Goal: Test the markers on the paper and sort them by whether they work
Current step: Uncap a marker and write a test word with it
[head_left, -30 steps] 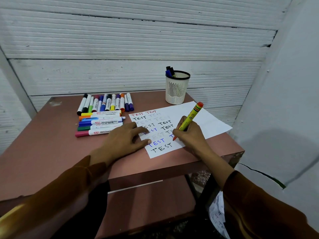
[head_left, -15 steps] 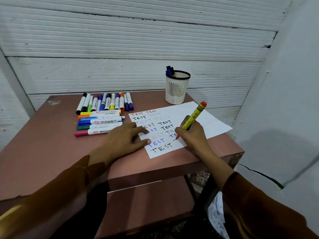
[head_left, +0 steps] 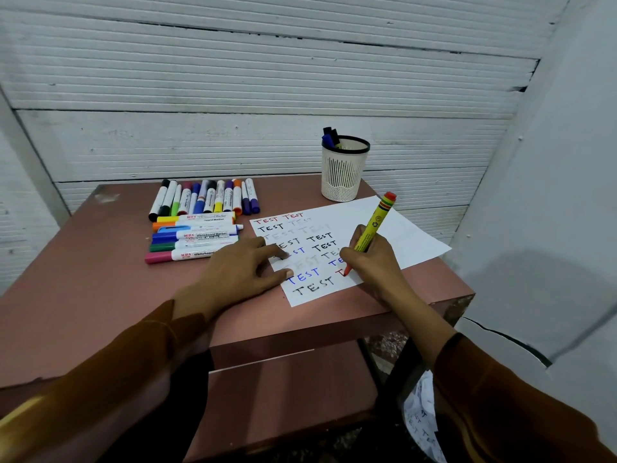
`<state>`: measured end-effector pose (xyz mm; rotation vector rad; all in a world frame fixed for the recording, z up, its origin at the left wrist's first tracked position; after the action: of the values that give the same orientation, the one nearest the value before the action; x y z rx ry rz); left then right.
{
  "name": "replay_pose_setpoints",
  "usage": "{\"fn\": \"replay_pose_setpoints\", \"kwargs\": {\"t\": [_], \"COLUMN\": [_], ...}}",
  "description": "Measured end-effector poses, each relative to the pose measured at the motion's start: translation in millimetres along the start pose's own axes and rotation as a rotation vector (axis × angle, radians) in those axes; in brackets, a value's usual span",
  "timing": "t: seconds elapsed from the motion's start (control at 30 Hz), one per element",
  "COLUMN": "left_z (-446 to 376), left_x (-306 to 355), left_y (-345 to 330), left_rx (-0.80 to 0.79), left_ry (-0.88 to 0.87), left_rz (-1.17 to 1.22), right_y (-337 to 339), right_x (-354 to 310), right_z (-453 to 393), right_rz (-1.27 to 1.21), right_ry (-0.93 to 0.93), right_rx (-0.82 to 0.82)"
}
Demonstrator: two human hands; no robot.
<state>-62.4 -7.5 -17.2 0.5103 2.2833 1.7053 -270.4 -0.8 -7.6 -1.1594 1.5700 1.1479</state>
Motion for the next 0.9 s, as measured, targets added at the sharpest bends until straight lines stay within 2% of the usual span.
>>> {"fn": "replay_pose_setpoints", "kwargs": {"t": [0.13, 0.27, 0.5, 0.9], "left_z": [0, 0, 0, 0], "left_x": [0, -1, -1, 0], "left_y": [0, -1, -1, 0], "left_rx": [-0.003, 0.003, -0.009, 0.017], "left_ry": [0.0, -0.002, -0.004, -0.015], "left_rz": [0.014, 0.015, 0.006, 0.027], "right_y": [0, 11, 11, 9], "right_x": [1, 2, 6, 6], "right_z": [-2, -11, -8, -7], "right_rz": [-0.008, -0.152, -0.064, 0.003], "right_ry": [-0.016, -0.081, -0.005, -0.001], "right_rx": [0.004, 0.039, 0.043, 0.027]}}
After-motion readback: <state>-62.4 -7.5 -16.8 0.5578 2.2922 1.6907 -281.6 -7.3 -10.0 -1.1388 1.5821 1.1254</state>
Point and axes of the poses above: each hand's wrist, its own z-axis away from the middle knuckle, its own y-axis out of the back of the hand, x = y × z, the point moved 6 cm from there along -z, towards the middle knuckle, and after that the axes turned 10 degrees about -z, right-handed, at the moved point
